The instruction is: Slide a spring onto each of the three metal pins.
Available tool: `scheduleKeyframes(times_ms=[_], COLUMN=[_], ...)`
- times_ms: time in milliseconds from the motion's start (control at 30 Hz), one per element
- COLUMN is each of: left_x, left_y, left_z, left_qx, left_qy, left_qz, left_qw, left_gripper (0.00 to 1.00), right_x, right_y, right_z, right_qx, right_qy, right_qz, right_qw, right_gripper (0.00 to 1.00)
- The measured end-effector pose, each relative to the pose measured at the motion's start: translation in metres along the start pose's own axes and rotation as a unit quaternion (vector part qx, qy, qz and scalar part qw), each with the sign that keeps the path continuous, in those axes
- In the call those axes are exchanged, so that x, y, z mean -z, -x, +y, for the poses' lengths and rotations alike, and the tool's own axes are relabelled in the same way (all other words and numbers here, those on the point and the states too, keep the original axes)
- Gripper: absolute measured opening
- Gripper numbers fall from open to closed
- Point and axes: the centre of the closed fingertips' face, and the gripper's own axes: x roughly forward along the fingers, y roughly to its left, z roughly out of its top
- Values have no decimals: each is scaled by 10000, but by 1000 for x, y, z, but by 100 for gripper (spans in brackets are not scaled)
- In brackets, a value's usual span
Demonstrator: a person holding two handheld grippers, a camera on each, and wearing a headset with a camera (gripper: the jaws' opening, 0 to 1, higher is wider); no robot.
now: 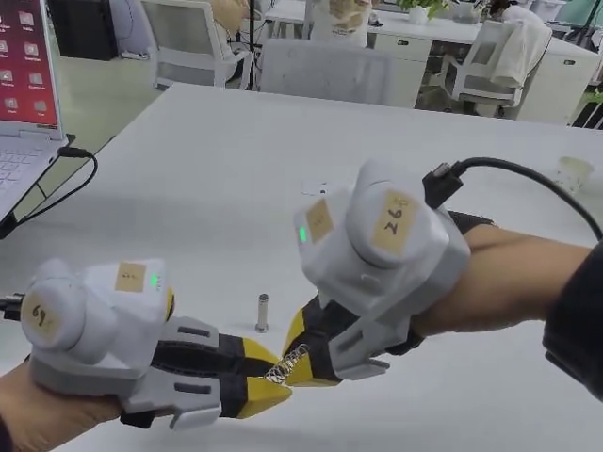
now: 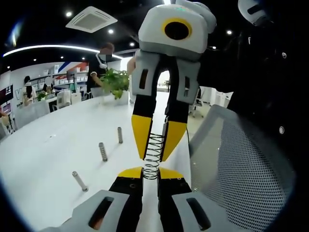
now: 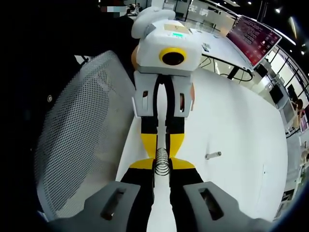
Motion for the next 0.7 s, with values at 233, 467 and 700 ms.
scheduleKeyframes(times_ms=[233,467,700], left_x=[1,2,2], left_y=[-1,-2,-1], left_z=[0,-1,0], left_qx=[3,24,5], left_qy=[14,33,63], left_qz=[25,27,37], left_qw=[10000,10000,10000], left_gripper=[3,3,3], right_x=[-3,-2,-2], right_y=[-1,-1,-2], right_z=[0,1,1], right_qx=[-20,-44,-58], right_qy=[40,48,69], right_qz=[10,35,63], right_qw=[10000,10000,9999], right_gripper=[8,8,8])
